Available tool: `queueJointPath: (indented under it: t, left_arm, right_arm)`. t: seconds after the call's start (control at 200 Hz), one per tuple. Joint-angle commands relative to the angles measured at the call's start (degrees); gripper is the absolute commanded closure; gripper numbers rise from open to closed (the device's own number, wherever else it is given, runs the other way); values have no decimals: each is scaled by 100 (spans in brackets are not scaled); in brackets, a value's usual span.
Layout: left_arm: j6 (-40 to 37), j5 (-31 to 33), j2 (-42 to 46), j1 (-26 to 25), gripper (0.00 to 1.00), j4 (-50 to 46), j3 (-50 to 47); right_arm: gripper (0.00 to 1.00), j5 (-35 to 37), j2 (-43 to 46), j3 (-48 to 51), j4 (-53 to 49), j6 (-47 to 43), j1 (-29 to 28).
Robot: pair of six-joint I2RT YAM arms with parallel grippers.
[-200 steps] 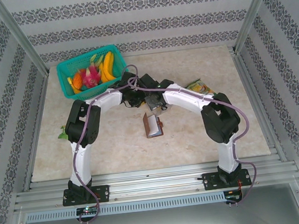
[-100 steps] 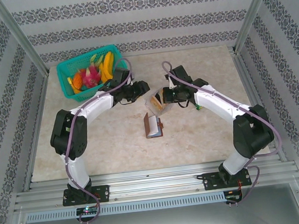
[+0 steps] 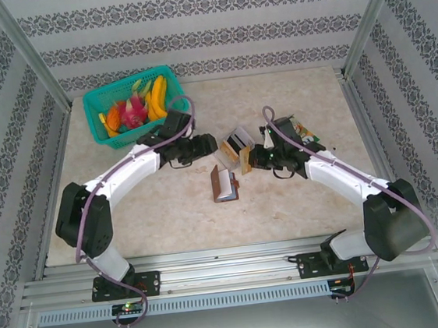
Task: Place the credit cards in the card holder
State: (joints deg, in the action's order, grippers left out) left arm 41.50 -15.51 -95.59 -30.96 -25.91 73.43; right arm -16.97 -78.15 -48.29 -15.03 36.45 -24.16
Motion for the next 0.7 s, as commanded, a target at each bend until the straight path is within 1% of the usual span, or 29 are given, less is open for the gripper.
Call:
queueJointPath:
  t: [0.0,0.125,0.275,0.455,0.504,0.579,0.629,0.694]
  left_arm:
    - [-221,578,153,-441,27,-827,-359]
    - [-170,660,62,-734,27,-789,-452]
    - [-93,681,-177,-829,31,-814,-450]
    - [-103,965,-293,-833,47,-928,-493]
    - [-98,1015,-309,-833,48,-900,-537]
    - [-109,1031,-350,-833,55,-937,-532]
    - [-98,1032,-348,-833,56,-936,-554]
    - [-82,1019,-329,-833,62,-876,-591]
  right_arm:
    - [100,-48,183,332,376,316,-163]
    - [100,-175,204,581,589,573,-176]
    - [100,-17,186,622,495,542,-313]
    - [100,75,59,558,382,463,-625]
    - [100,144,54,558,365,438,-742]
    - [100,295,29,496,164,425,-857]
    - [100,363,19,454,16,399,-898]
    - [100,389,90,477,-3,399,-964]
